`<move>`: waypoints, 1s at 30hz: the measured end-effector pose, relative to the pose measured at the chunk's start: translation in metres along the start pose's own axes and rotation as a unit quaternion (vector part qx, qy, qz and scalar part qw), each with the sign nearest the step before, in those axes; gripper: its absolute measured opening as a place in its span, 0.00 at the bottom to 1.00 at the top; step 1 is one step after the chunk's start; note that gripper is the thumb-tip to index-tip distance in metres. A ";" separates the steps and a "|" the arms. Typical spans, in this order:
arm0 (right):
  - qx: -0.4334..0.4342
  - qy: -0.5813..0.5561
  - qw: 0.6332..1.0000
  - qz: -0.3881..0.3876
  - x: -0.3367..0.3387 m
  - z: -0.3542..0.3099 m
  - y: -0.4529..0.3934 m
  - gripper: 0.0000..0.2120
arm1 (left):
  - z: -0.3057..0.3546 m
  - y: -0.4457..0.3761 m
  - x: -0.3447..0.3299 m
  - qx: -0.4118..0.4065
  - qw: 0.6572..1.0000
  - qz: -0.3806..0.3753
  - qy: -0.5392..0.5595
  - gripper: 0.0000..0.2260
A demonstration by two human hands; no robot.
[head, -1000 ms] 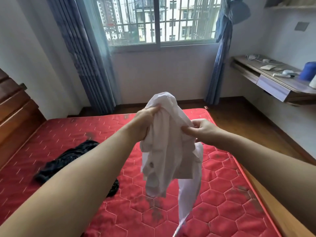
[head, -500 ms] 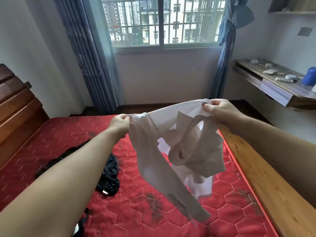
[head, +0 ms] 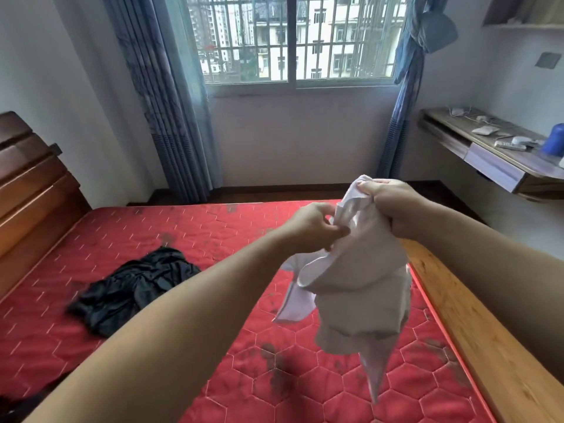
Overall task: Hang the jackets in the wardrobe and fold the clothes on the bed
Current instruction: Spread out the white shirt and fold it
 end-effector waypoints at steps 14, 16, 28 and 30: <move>0.011 0.399 0.916 0.049 0.028 0.104 0.022 0.30 | 0.006 -0.001 0.044 0.068 0.948 0.220 0.221 0.15; 0.005 0.323 0.945 0.041 0.016 0.111 0.026 0.33 | 0.002 0.003 0.046 0.072 0.953 0.228 0.188 0.15; -0.110 0.385 0.916 -0.023 0.030 0.115 0.014 0.13 | -0.020 0.027 0.108 0.072 0.964 0.244 -0.080 0.18; -0.064 0.337 0.939 0.030 0.046 0.083 0.001 0.15 | -0.037 0.031 0.113 0.105 0.944 0.203 -0.238 0.15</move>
Point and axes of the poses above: each hand's wrist, its own y-axis away from the middle knuckle, its own x-axis out of the back of the hand, z = x × y, the point moved 10 cm from there along -y, towards the middle knuckle, and after that the axes turned 3 degrees about x, right-handed, at the moved point
